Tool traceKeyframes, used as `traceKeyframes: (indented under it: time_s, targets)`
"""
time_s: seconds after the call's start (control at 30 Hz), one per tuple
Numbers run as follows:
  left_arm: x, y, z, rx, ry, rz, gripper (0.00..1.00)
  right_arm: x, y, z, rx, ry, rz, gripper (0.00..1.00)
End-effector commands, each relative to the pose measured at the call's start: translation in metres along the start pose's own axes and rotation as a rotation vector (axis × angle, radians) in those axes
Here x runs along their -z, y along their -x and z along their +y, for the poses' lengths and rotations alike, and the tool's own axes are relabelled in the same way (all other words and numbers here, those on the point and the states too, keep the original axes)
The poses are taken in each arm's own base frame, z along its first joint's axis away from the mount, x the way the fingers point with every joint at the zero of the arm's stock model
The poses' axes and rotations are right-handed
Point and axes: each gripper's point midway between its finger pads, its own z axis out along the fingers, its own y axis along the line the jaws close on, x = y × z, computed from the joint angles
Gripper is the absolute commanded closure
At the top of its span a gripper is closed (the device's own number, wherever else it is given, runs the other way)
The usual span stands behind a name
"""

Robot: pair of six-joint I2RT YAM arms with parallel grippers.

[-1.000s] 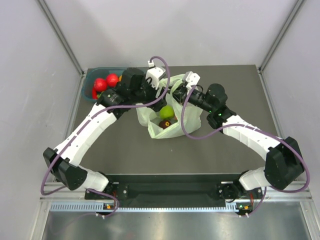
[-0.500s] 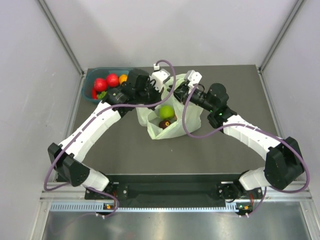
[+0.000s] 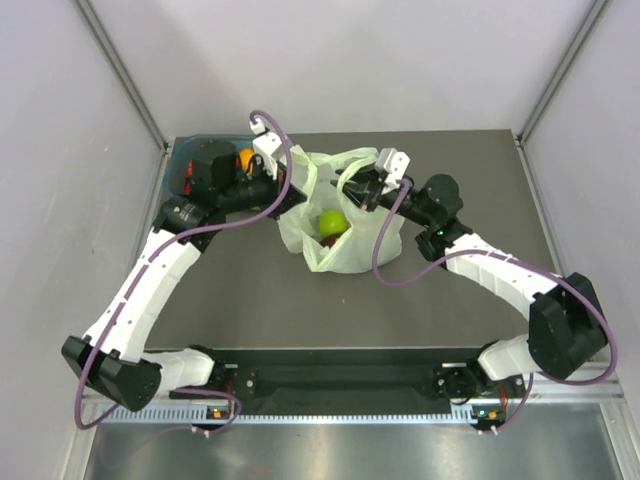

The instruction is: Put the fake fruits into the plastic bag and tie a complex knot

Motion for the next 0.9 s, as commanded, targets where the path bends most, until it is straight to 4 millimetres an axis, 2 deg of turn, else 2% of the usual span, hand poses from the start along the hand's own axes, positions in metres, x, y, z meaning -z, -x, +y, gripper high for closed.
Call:
traceKeyframes:
  time_s: [0.0,0.33,0.43,0.5,0.87]
  targets:
    - [0.000,0.014,-0.015,0.030,-0.136,-0.068,1.00,-0.001,0.027,0.011,0.107,0.084,-0.144,0.71]
    - [0.003,0.017,-0.029,0.049,-0.247,-0.094,1.00,-0.018,0.008,0.005,0.139,0.099,-0.193,0.67]
    - [0.004,0.018,-0.031,0.060,-0.278,-0.104,1.00,-0.020,0.003,0.002,0.143,0.079,-0.208,0.61]
    - [0.004,0.017,-0.031,0.070,-0.288,-0.110,1.00,-0.021,0.010,0.000,0.154,0.072,-0.244,0.55]
    - [0.003,0.021,-0.038,0.122,-0.365,-0.123,1.00,-0.031,0.025,-0.008,0.214,0.060,-0.305,0.49]
